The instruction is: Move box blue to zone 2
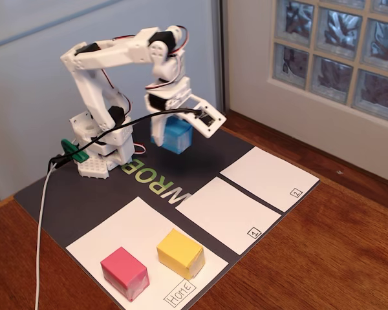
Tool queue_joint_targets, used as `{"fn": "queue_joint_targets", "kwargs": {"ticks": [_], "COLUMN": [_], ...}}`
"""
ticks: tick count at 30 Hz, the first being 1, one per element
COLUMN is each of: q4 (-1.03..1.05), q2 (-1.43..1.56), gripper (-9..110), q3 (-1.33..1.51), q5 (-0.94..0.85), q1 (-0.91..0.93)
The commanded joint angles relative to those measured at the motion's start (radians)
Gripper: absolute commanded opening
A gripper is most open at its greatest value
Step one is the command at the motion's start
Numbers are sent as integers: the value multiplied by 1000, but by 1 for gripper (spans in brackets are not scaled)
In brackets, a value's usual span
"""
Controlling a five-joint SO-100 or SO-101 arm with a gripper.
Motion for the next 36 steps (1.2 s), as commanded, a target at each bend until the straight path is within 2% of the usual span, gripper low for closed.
{"fn": "queue_joint_targets", "kwargs": {"ticks": [1, 7, 15, 21, 28, 36], "q4": [-20, -35, -112, -253, -512, -667], "q2": [-72, -219, -345, -396, -459, -572], "gripper": [-1, -1, -1, 0, 0, 0], "q3": [-120, -265, -281, -259, -181, -195], "q5": [44, 97, 141, 121, 135, 183], "q1": [-55, -89, -71, -98, -126, -149]}}
